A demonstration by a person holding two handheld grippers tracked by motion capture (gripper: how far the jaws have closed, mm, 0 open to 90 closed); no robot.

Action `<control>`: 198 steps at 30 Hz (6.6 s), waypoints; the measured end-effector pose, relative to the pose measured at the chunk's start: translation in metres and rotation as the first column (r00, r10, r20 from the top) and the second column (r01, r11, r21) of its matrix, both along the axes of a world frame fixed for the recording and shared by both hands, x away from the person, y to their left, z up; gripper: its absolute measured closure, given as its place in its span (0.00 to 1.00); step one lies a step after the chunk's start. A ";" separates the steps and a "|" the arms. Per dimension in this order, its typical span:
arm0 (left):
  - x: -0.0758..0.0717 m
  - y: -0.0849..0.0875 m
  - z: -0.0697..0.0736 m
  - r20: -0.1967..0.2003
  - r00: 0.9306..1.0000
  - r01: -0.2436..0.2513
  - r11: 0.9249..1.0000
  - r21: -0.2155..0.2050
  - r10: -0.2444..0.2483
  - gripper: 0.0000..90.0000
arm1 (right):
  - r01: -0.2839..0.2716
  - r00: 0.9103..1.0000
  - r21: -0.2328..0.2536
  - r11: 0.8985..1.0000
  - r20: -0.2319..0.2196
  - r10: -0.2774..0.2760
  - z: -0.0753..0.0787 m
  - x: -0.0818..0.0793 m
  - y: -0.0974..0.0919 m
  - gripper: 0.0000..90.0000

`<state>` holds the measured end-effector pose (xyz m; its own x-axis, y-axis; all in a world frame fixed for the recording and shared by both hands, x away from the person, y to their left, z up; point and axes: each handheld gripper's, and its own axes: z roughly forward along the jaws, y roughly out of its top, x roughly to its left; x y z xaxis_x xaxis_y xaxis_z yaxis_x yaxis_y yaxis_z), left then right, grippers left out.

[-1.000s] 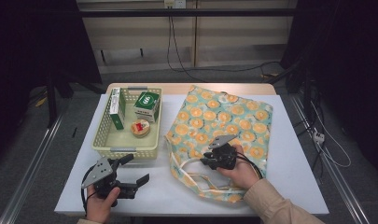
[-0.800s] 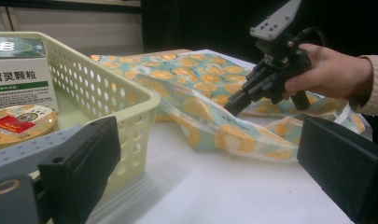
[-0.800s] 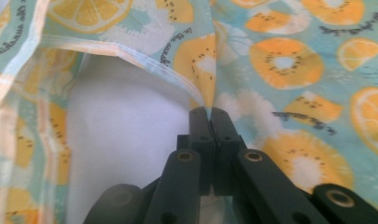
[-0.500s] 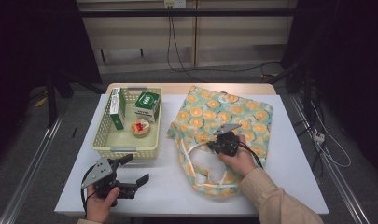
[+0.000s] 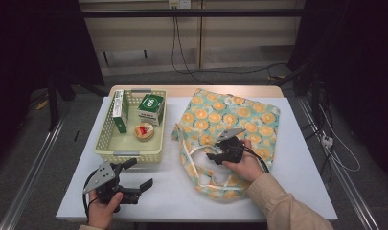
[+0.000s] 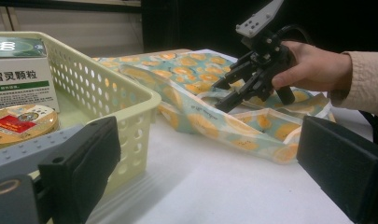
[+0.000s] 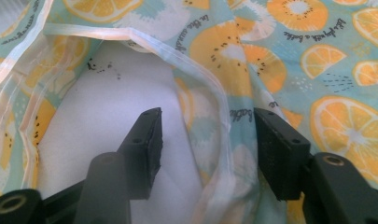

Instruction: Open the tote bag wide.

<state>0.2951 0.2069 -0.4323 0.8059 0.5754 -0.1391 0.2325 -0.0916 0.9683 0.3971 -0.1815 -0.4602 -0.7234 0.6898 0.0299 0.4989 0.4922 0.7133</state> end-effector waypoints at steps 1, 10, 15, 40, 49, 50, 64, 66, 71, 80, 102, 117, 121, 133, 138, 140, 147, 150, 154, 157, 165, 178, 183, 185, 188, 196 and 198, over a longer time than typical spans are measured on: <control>0.000 0.000 0.000 -0.002 1.000 0.000 1.000 0.000 0.000 0.07 | 0.001 1.000 0.000 1.000 0.006 -0.001 0.000 0.000 -0.001 0.58; -0.001 0.000 0.001 0.001 1.000 0.001 1.000 -0.003 -0.001 0.07 | -0.003 1.000 -0.008 1.000 0.006 0.003 0.001 0.008 -0.004 1.00; 0.000 0.000 0.000 0.001 1.000 -0.002 1.000 -0.002 0.002 0.07 | 0.046 0.998 -0.020 0.999 0.047 -0.045 0.000 0.014 -0.009 1.00; 0.000 -0.001 0.000 -0.004 1.000 0.004 1.000 -0.001 -0.004 0.07 | 0.100 0.994 0.008 0.995 0.037 -0.100 0.028 0.011 -0.009 0.42; -0.001 -0.001 0.001 0.001 1.000 0.005 1.000 0.000 -0.005 0.07 | -0.097 0.995 0.070 0.993 0.006 0.097 0.041 -0.042 0.018 0.52; -0.001 -0.001 0.001 0.001 1.000 0.006 1.000 0.000 -0.006 0.07 | -0.108 0.994 0.042 0.993 -0.013 0.108 0.037 -0.046 0.022 0.51; -0.001 -0.001 0.001 -0.002 1.000 0.005 1.000 0.003 -0.005 0.07 | -0.140 0.987 0.007 0.990 -0.075 0.140 0.010 -0.051 0.027 0.97; -0.001 -0.001 0.001 0.000 1.000 0.008 1.000 0.003 -0.008 0.07 | -0.155 0.985 0.022 0.988 -0.078 0.157 0.013 -0.055 0.031 0.98; -0.002 -0.001 0.002 0.001 1.000 0.008 1.000 0.002 -0.008 0.07 | -0.213 0.971 0.092 0.973 -0.087 0.221 0.023 -0.071 0.041 0.99; -0.003 -0.001 0.003 0.007 1.000 0.007 1.000 0.002 -0.007 0.07 | -0.232 0.970 0.146 0.962 -0.038 0.240 0.050 -0.079 0.041 0.99; -0.002 -0.002 0.001 -0.002 1.000 0.010 1.000 -0.002 -0.011 0.06 | 0.109 0.994 0.137 0.984 -0.012 -0.109 0.052 0.005 -0.045 0.99; 0.000 -0.002 -0.001 -0.007 1.000 0.015 1.000 0.002 -0.015 0.07 | 0.261 0.965 0.116 0.958 -0.040 -0.258 0.026 0.049 -0.073 0.98; 0.001 -0.001 -0.001 -0.006 1.000 0.014 1.000 -0.004 -0.014 0.07 | 0.269 0.963 0.076 0.960 0.008 -0.270 0.023 0.052 -0.079 0.98; 0.001 -0.004 -0.002 -0.012 1.000 0.024 1.000 0.002 -0.024 0.07 | 0.210 0.971 0.015 0.977 0.112 -0.211 0.042 0.030 -0.066 0.52; 0.001 -0.005 -0.001 -0.009 1.000 0.025 1.000 0.004 -0.025 0.07 | 0.109 0.985 0.020 0.994 0.131 -0.111 0.050 0.008 -0.050 0.62; 0.000 -0.005 -0.001 -0.009 1.000 0.025 1.000 0.003 -0.025 0.07 | 0.063 0.991 0.027 0.998 0.117 -0.066 0.048 0.000 -0.042 0.70; 0.000 -0.005 -0.001 -0.009 1.000 0.025 1.000 0.003 -0.025 0.07 | -0.017 0.997 -0.026 1.000 0.070 0.019 0.025 -0.012 -0.022 0.76; 0.000 -0.004 -0.001 -0.008 1.000 0.023 1.000 0.006 -0.023 0.07 | -0.010 0.998 -0.052 0.999 0.058 0.013 0.017 -0.011 -0.021 0.76; 0.001 -0.004 -0.001 -0.011 1.000 0.023 1.000 0.009 -0.023 0.07 | 0.015 0.999 -0.068 0.998 0.039 -0.012 0.010 -0.007 -0.023 0.88; 0.001 -0.004 -0.001 -0.011 1.000 0.025 1.000 0.007 -0.025 0.07 | 0.031 0.999 -0.039 0.999 0.014 -0.030 0.007 -0.004 -0.027 1.00; 0.000 -0.003 -0.001 -0.007 1.000 0.021 1.000 0.003 -0.021 0.07 | 0.022 0.999 -0.010 1.000 -0.035 -0.022 0.005 -0.007 -0.024 1.00; -0.001 -0.005 0.000 -0.004 1.000 0.026 1.000 0.005 -0.026 0.07 | -0.021 0.998 0.102 0.995 -0.060 0.028 0.023 -0.025 -0.027 1.00; 0.000 -0.004 0.000 -0.005 1.000 0.024 1.000 0.005 -0.024 0.07 | 0.051 0.998 0.167 0.985 -0.057 -0.042 0.029 -0.010 -0.043 1.00; 0.000 -0.004 -0.001 -0.007 1.000 0.022 1.000 0.001 -0.022 0.07 | 0.070 0.997 0.158 0.985 -0.053 -0.062 0.031 -0.006 -0.048 1.00; 0.000 -0.003 -0.001 -0.006 1.000 0.021 1.000 0.000 -0.021 0.07 | 0.092 0.995 0.159 0.983 -0.041 -0.087 0.035 -0.002 -0.053 1.00; 0.000 -0.004 -0.001 -0.007 1.000 0.024 1.000 0.000 -0.024 0.07 | 0.180 0.984 0.091 0.980 -0.001 -0.180 0.035 0.020 -0.071 1.00; 0.000 -0.003 -0.001 -0.008 1.000 0.023 1.000 0.000 -0.023 0.07 | 0.199 0.980 0.088 0.976 -0.007 -0.199 0.029 0.024 -0.074 1.00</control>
<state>0.2954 0.2034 -0.4331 0.8176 0.5571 -0.1455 0.2379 -0.0967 0.9665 0.4212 -0.2559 -0.4310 -0.5722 0.8145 0.0952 0.5791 0.3191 0.7502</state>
